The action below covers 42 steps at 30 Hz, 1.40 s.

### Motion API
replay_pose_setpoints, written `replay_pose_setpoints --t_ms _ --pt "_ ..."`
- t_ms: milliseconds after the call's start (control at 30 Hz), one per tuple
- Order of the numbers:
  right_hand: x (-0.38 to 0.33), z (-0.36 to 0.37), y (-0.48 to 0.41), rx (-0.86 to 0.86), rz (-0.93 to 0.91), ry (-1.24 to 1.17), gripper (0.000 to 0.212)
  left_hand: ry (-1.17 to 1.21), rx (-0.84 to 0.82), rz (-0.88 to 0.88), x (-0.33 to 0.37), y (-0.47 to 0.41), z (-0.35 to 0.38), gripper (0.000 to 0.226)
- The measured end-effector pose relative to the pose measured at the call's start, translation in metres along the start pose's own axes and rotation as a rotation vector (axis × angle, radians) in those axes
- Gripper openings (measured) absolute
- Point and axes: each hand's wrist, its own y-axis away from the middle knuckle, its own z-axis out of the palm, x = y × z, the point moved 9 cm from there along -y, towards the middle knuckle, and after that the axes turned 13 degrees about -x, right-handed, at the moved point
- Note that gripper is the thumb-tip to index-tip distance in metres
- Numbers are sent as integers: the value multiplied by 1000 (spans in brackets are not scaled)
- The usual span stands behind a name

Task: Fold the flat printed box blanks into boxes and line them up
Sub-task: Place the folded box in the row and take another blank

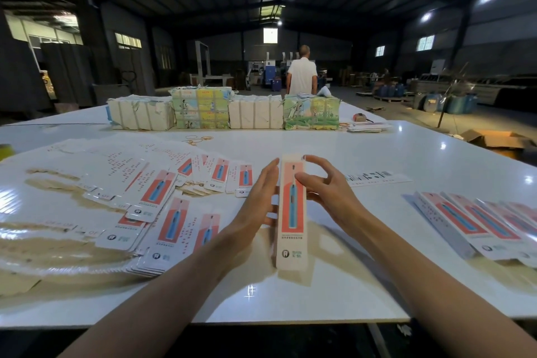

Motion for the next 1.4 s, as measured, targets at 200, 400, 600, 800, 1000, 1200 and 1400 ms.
replay_pose_setpoints --t_ms 200,400,600,800,1000,1200,1400 --pt "3 7 0 -59 24 -21 47 -193 -69 15 2 -4 8 89" --pt "0 13 1 -79 17 -17 34 -184 -56 -13 0 -3 6 85" --pt "3 12 2 -79 28 49 19 -140 -140 -43 -5 -3 12 76" --pt "8 9 0 -29 67 -10 34 -198 -97 -129 -10 0 10 77" --pt "16 -11 -1 83 112 -25 22 -205 -216 -128 -8 2 22 76" --pt "-15 -8 5 69 -110 158 18 -109 -221 -154 -10 3 25 78" --pt "-14 -8 3 50 -41 51 22 -158 -215 -164 -13 3 22 78"
